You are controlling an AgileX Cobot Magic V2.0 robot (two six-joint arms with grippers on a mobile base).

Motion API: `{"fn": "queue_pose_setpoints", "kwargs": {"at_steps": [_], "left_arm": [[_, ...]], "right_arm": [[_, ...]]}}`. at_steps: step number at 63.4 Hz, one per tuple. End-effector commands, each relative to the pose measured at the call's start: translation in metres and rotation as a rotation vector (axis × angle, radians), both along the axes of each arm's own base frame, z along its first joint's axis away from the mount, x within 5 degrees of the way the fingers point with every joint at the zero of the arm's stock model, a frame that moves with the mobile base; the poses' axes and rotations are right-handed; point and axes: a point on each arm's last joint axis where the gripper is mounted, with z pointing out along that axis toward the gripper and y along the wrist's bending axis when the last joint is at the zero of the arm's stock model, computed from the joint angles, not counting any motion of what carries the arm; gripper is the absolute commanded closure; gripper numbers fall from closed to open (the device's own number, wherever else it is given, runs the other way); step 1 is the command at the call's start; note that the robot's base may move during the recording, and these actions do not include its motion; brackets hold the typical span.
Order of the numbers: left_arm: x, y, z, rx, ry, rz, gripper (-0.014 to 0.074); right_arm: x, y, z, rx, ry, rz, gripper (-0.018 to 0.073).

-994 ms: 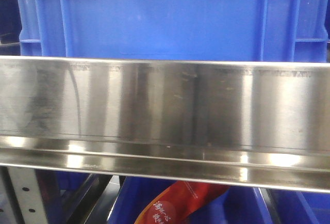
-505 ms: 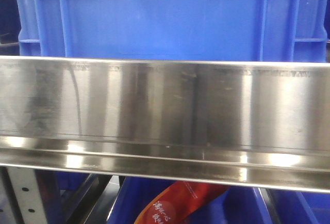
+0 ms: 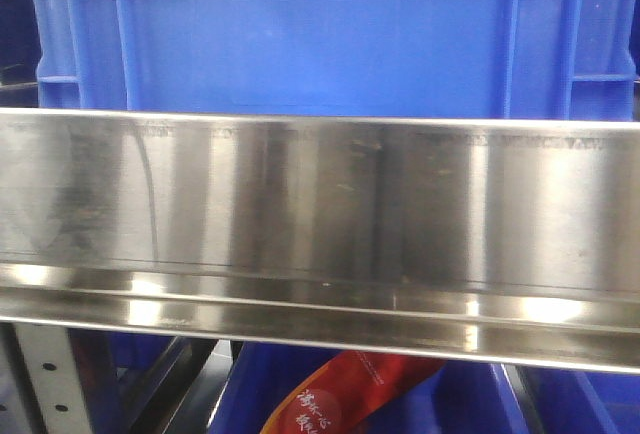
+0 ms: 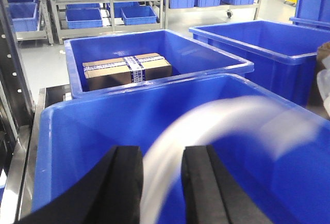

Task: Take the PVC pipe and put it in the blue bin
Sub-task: 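Open both grippers to drop the white pipe pieces into the bin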

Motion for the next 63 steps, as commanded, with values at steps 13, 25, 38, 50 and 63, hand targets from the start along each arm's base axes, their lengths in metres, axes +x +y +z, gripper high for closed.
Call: {"fn": "queue_pose_setpoints", "kwargs": {"at_steps": [13,25,38,50,63], "left_arm": [[0.000,0.000,0.005,-0.010,-0.023,0.000,0.0440],[0.003,-0.002,-0.001,0.006,0.009,-0.001,0.0440],[-0.001,0.000,0.003,0.000,-0.003,-0.001,0.0440],[-0.011,0.008,0.018,-0.021,-0.047,0.006,0.0440],[-0.015,0.028,0.022,-0.003,0.004,0.056,0.0440]], "right_arm": [[0.002,0.000,0.006,-0.003,-0.050,-0.008,0.0245],[0.002,0.000,0.005,-0.005,-0.045,-0.008,0.0251],[-0.005,-0.002,0.013,0.000,-0.071,-0.008,0.0251],[-0.023,-0.012,0.036,-0.041,-0.207,-0.028,0.0251],[-0.047,-0.021,0.054,-0.078,-0.290,-0.033,0.0251]]}}
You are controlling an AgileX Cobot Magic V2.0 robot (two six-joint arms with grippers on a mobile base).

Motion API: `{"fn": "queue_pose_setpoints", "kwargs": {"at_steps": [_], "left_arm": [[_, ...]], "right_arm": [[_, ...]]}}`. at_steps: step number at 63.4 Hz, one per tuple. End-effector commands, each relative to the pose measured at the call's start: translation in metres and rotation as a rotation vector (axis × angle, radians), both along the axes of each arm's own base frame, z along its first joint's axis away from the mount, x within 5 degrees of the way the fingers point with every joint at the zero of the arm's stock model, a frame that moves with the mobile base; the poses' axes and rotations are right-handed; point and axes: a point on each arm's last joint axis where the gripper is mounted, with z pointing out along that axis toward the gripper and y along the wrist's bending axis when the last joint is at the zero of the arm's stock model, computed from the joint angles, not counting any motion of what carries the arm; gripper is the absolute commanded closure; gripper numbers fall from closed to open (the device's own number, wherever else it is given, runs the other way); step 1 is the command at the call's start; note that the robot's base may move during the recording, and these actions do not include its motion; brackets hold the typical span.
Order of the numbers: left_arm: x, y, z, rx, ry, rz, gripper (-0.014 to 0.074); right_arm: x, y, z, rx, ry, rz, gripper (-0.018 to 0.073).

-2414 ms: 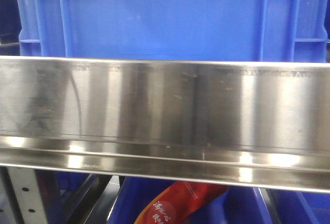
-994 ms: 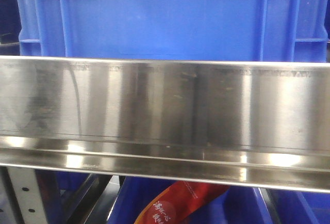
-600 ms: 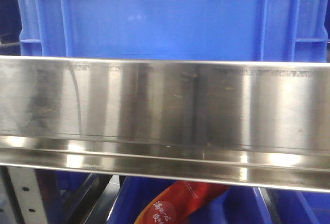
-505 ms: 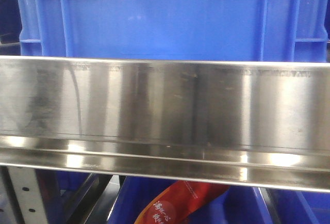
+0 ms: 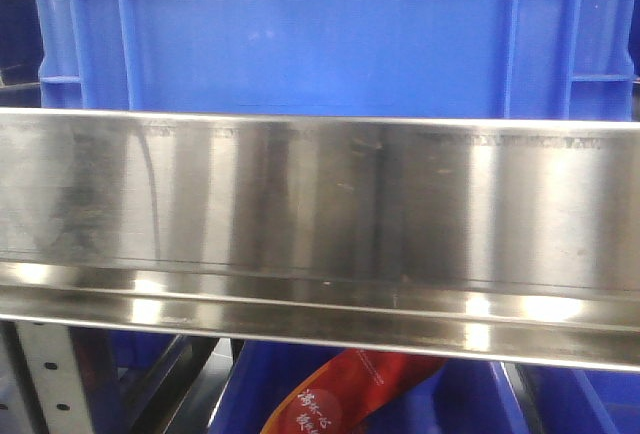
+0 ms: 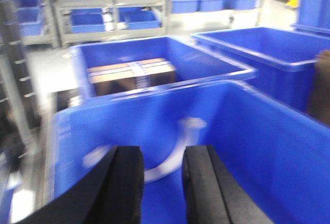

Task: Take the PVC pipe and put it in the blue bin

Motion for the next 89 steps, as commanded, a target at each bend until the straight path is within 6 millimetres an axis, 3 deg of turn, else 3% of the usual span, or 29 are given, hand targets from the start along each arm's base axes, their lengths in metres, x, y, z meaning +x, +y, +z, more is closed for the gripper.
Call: {"fn": "queue_pose_setpoints", "kwargs": {"at_steps": [1,22,31,40,50,58,69,89], "left_arm": [[-0.005,0.012,0.008,-0.001,0.009,0.027,0.0440],[-0.031,0.028,0.029,-0.016,-0.013,0.041,0.0440],[-0.033,0.026,0.028,-0.074,0.037,0.026,0.0440],[-0.037,0.007,0.016,-0.017,0.119,-0.045,0.0440],[-0.052,-0.021,0.018,0.079,0.030,-0.147,0.0440],[-0.059,-0.031,0.020,0.071,0.003,-0.184,0.0442],[-0.066,-0.026,0.020,0.084,0.061,-0.186,0.0445],[-0.099,-0.001,0.048,0.056,-0.021,-0.172,0.0450]], "right_arm": [[-0.012,-0.005,0.015,-0.023,-0.078,-0.009,0.0251],[-0.040,-0.021,0.025,-0.040,-0.062,-0.026,0.0251],[-0.041,-0.022,0.027,-0.038,-0.079,-0.030,0.0251],[-0.041,-0.021,0.022,-0.045,-0.055,-0.026,0.0251],[-0.041,-0.021,0.019,-0.052,-0.028,-0.022,0.0251],[-0.045,-0.022,0.017,-0.064,0.007,-0.013,0.0251],[-0.064,-0.027,0.027,-0.048,-0.044,-0.015,0.0251],[-0.095,-0.037,0.038,-0.047,-0.087,-0.012,0.0251]]}}
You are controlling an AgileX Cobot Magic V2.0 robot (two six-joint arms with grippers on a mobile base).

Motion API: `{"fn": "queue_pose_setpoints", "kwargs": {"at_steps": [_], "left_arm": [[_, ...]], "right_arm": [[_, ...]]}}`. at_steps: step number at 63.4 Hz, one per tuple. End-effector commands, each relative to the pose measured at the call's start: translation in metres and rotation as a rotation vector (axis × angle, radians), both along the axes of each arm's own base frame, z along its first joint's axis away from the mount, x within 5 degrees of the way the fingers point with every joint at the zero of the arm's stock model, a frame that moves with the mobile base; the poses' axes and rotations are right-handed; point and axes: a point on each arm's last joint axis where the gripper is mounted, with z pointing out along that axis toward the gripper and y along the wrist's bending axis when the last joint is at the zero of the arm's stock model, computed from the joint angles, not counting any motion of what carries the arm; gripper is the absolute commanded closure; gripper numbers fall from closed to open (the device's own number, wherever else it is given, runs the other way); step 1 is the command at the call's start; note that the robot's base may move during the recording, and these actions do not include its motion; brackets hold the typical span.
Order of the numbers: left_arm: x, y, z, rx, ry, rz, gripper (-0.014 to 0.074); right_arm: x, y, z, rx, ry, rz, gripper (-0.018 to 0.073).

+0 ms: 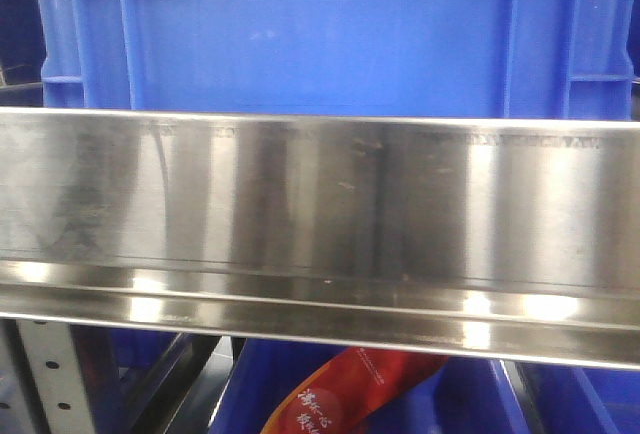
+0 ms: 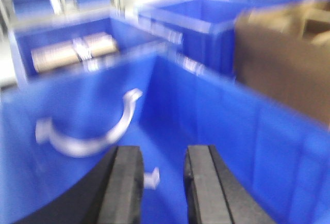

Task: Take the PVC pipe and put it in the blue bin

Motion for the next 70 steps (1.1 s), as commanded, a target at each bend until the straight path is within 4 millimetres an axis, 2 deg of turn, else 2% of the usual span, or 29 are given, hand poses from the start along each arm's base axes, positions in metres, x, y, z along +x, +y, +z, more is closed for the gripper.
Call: {"fn": "queue_pose_setpoints", "kwargs": {"at_steps": [1,14,34,49,61,70], "left_arm": [[-0.013,0.008,0.009,-0.013,-0.016,-0.002,0.0451],[-0.036,0.027,0.013,0.006,-0.049,0.018,0.0483],[-0.064,0.059,-0.021,-0.013,-0.014,0.119,0.0483],[-0.085,0.078,-0.032,-0.057,-0.035,0.156,0.0488],[-0.095,0.086,-0.040,-0.057,-0.036,0.158,0.0488],[-0.098,0.088,-0.051,-0.060,-0.015,0.163,0.0488]], "right_arm": [[-0.009,-0.004,0.003,-0.007,-0.022,-0.009,0.0251],[-0.027,-0.010,-0.004,-0.008,-0.029,-0.008,0.0251],[-0.057,-0.024,-0.020,-0.016,-0.067,-0.061,0.0251],[-0.077,-0.034,-0.027,-0.003,-0.061,-0.109,0.0251],[-0.090,-0.041,-0.027,-0.033,-0.085,-0.133,0.0251],[-0.096,-0.043,-0.033,-0.043,-0.061,-0.139,0.0251]]}}
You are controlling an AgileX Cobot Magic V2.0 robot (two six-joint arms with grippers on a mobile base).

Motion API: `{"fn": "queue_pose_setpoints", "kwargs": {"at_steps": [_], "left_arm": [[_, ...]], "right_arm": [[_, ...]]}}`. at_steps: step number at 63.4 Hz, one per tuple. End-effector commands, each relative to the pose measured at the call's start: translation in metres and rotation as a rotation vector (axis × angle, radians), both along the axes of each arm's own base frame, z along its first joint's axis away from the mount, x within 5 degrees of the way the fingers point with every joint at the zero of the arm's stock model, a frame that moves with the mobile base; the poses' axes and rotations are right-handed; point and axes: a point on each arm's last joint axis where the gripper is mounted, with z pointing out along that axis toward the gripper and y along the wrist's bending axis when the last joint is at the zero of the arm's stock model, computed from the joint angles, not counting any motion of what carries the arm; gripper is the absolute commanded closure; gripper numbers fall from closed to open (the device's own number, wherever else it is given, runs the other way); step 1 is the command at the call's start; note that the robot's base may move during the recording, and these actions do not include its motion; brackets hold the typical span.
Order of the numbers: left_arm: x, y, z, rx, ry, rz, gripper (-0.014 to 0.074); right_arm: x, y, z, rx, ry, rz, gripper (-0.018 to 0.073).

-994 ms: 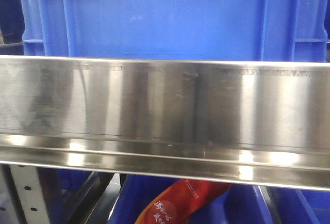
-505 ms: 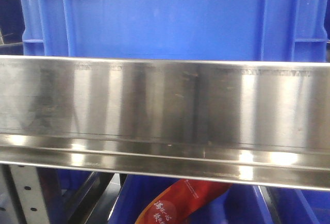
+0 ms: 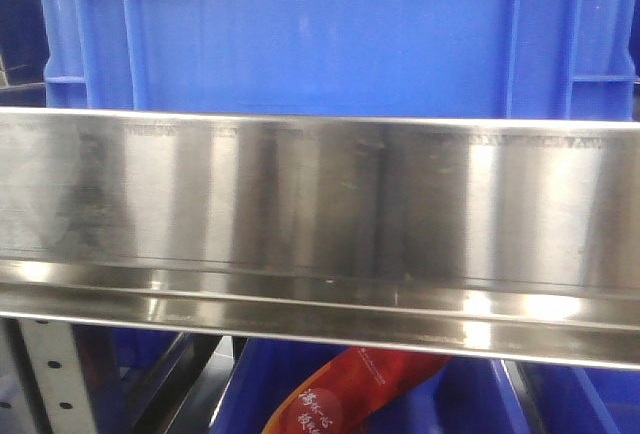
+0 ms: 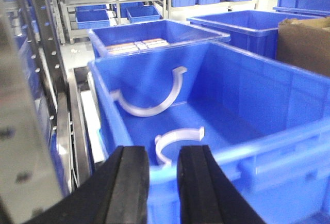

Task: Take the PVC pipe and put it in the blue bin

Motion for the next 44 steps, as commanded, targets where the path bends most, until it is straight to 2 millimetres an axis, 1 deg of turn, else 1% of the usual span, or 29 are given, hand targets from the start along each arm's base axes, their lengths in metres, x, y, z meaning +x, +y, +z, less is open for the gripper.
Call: {"fn": "queue_pose_setpoints", "kwargs": {"at_steps": [1,9,13,22,30,44], "left_arm": [[-0.002,0.000,-0.005,-0.015,0.000,-0.008,0.0488],[-0.001,0.000,-0.016,0.004,0.035,-0.002,0.0488],[-0.001,0.000,-0.017,0.005,0.036,-0.003,0.0488],[-0.002,0.000,-0.017,0.003,0.036,-0.003,0.0488],[-0.002,-0.001,-0.017,-0.028,0.056,-0.016,0.0488],[-0.003,-0.002,-0.015,-0.043,0.037,-0.026,0.0488]], "right_arm": [[-0.004,-0.003,-0.005,-0.007,0.006,-0.017,0.0251],[-0.010,-0.005,-0.014,0.010,0.014,-0.025,0.0251],[-0.015,-0.007,-0.017,0.007,0.004,-0.028,0.0251],[-0.024,-0.010,-0.016,0.013,-0.027,-0.031,0.0251],[-0.025,-0.010,-0.017,0.017,-0.023,-0.028,0.0251],[-0.025,-0.010,-0.017,0.026,-0.019,-0.021,0.0251]]}}
